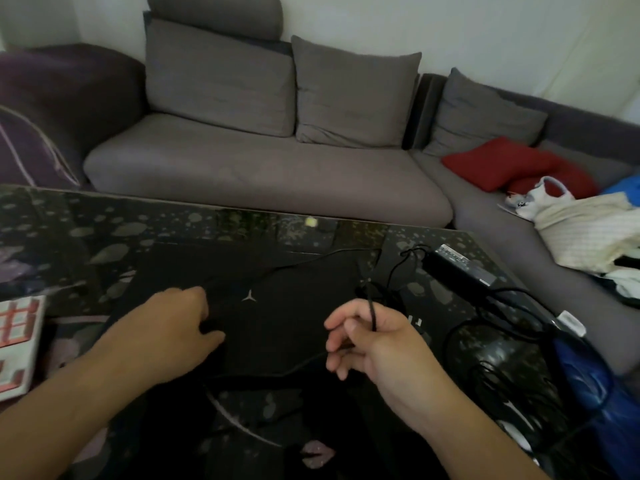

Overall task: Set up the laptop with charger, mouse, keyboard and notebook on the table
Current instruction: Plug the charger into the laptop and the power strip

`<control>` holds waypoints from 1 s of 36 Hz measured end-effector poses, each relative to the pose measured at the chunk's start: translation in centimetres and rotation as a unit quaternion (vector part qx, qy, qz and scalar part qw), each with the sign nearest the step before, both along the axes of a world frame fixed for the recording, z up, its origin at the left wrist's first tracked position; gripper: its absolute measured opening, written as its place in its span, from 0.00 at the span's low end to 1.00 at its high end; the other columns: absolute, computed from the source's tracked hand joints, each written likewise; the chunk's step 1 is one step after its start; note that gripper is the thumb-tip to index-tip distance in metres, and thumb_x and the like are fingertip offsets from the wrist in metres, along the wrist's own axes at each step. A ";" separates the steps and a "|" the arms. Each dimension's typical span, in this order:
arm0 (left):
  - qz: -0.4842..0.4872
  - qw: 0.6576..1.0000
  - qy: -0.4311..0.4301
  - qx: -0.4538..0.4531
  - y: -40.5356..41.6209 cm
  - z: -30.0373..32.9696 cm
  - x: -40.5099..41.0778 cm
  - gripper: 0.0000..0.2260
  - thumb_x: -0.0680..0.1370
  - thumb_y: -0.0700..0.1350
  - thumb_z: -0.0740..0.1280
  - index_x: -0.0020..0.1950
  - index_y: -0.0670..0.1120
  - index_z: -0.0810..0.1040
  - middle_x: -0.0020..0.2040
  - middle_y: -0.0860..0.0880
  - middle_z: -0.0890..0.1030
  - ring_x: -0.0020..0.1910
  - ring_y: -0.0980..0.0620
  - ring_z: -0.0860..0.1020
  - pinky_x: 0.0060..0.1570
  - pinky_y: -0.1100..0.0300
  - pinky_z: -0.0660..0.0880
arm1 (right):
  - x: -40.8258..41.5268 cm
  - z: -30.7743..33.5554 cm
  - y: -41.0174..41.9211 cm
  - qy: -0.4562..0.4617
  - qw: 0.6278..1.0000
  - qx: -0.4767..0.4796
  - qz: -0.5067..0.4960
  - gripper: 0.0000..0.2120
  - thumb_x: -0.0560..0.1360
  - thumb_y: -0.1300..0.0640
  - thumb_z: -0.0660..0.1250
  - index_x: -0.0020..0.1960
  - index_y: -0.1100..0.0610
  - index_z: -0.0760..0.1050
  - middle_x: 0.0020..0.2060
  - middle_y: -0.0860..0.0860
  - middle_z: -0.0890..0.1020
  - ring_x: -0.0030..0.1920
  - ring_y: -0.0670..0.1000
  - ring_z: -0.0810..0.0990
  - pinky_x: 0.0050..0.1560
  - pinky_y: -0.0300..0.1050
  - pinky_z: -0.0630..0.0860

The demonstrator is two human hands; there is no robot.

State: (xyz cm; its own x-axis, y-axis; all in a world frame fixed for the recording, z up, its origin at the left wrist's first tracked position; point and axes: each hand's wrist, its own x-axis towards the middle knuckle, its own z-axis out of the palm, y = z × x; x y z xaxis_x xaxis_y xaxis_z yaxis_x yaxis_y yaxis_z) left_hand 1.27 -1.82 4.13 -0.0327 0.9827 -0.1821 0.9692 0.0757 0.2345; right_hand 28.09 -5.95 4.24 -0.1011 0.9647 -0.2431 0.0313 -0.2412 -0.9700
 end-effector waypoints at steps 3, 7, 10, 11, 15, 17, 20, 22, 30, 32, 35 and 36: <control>-0.001 0.993 -0.018 0.114 0.2 0.2 -0.8 0.15 0.74 0.56 0.75 0.57 0.53 0.79 0.50 0.53 0.76 0.49 0.54 0.78 0.55 0.55 0.79 | 0.6 -0.4 0.4 0.049 0.997 -0.005 -0.064 0.18 0.85 0.69 0.56 0.53 0.62 0.85 0.44 0.60 0.86 0.43 0.58 0.87 0.44 0.47 0.82; 0.057 0.971 -0.058 0.226 0.1 0.1 -0.2 0.25 0.72 0.55 0.78 0.64 0.48 0.77 0.61 0.43 0.77 0.62 0.38 0.75 0.64 0.42 0.75 | 1.1 -0.9 1.3 0.087 0.985 -0.027 -0.144 0.22 0.83 0.73 0.56 0.51 0.60 0.87 0.52 0.62 0.86 0.49 0.58 0.89 0.48 0.48 0.85; 0.153 0.970 -0.154 0.114 0.2 0.2 0.8 0.35 0.74 0.60 0.75 0.73 0.44 0.69 0.68 0.39 0.72 0.67 0.40 0.74 0.67 0.45 0.74 | 1.2 -1.3 1.9 0.076 0.979 -0.039 -0.183 0.23 0.81 0.76 0.56 0.54 0.58 0.87 0.59 0.61 0.81 0.48 0.58 0.90 0.47 0.47 0.86; 0.178 0.966 -0.169 0.083 0.5 -0.1 0.9 0.37 0.74 0.61 0.75 0.74 0.42 0.67 0.69 0.38 0.72 0.67 0.40 0.75 0.66 0.46 0.75 | 1.2 -1.4 2.1 0.060 0.979 -0.047 -0.190 0.23 0.81 0.76 0.57 0.55 0.56 0.87 0.61 0.60 0.79 0.48 0.57 0.90 0.46 0.46 0.86; 0.184 0.956 -0.229 0.007 1.9 -1.2 0.8 0.27 0.76 0.62 0.73 0.62 0.45 0.71 0.44 0.44 0.87 0.39 0.44 0.86 0.38 0.48 0.84 | 1.3 -2.0 3.9 -0.039 0.974 -0.075 -0.211 0.27 0.80 0.75 0.58 0.62 0.47 0.83 0.66 0.52 0.72 0.41 0.55 0.90 0.44 0.46 0.86; 0.173 0.959 -0.224 -0.004 3.0 -2.0 0.9 0.21 0.77 0.61 0.72 0.54 0.47 0.71 0.38 0.47 0.87 0.32 0.48 0.85 0.32 0.51 0.83 | 1.7 -2.1 5.2 -0.094 0.969 -0.069 -0.218 0.33 0.78 0.76 0.57 0.67 0.44 0.80 0.66 0.49 0.69 0.42 0.55 0.90 0.44 0.48 0.87; 0.156 0.964 -0.214 -0.019 3.9 -2.2 1.6 0.15 0.79 0.57 0.72 0.54 0.47 0.74 0.39 0.46 0.86 0.30 0.50 0.85 0.28 0.56 0.79 | 2.3 -2.1 7.2 -0.153 0.963 -0.061 -0.215 0.36 0.76 0.77 0.58 0.70 0.43 0.78 0.69 0.50 0.71 0.47 0.55 0.88 0.46 0.51 0.87; 0.149 0.955 -0.254 -0.037 4.4 -2.3 2.3 0.08 0.80 0.50 0.71 0.55 0.49 0.75 0.40 0.45 0.86 0.30 0.50 0.83 0.25 0.58 0.76 | 2.6 -2.3 8.4 -0.161 0.963 -0.079 -0.201 0.34 0.77 0.77 0.57 0.71 0.45 0.78 0.61 0.53 0.79 0.46 0.55 0.88 0.52 0.54 0.86; 0.072 0.943 -0.324 -0.003 8.8 -0.5 5.0 0.02 0.83 0.46 0.66 0.53 0.52 0.74 0.44 0.44 0.84 0.35 0.49 0.82 0.26 0.62 0.74 | 4.1 -1.7 17.1 -0.140 0.965 -0.038 -0.218 0.31 0.81 0.75 0.49 0.83 0.58 0.61 0.56 0.60 0.79 0.31 0.57 0.82 0.30 0.46 0.81; 0.063 0.937 -0.342 0.041 11.0 0.7 6.2 0.02 0.84 0.44 0.65 0.53 0.50 0.74 0.44 0.43 0.83 0.34 0.49 0.81 0.24 0.63 0.73 | 5.1 0.3 19.7 -0.182 0.956 -0.007 -0.228 0.27 0.82 0.72 0.50 0.79 0.60 0.67 0.62 0.62 0.76 0.30 0.59 0.83 0.28 0.50 0.84; 0.071 0.915 -0.382 0.107 15.1 2.4 7.7 0.01 0.85 0.43 0.64 0.55 0.47 0.75 0.45 0.43 0.82 0.35 0.49 0.81 0.23 0.62 0.73 | 6.0 4.5 22.6 -0.324 0.911 0.009 -0.254 0.08 0.83 0.66 0.57 0.59 0.68 0.71 0.42 0.66 0.83 0.37 0.65 0.86 0.42 0.62 0.86; 0.078 0.905 -0.399 0.122 16.3 3.0 7.9 0.02 0.85 0.43 0.64 0.57 0.47 0.76 0.46 0.43 0.82 0.36 0.49 0.81 0.27 0.61 0.75 | 6.3 5.7 23.4 -0.359 0.894 0.018 -0.268 0.04 0.83 0.65 0.58 0.54 0.65 0.69 0.38 0.65 0.82 0.36 0.64 0.86 0.39 0.61 0.85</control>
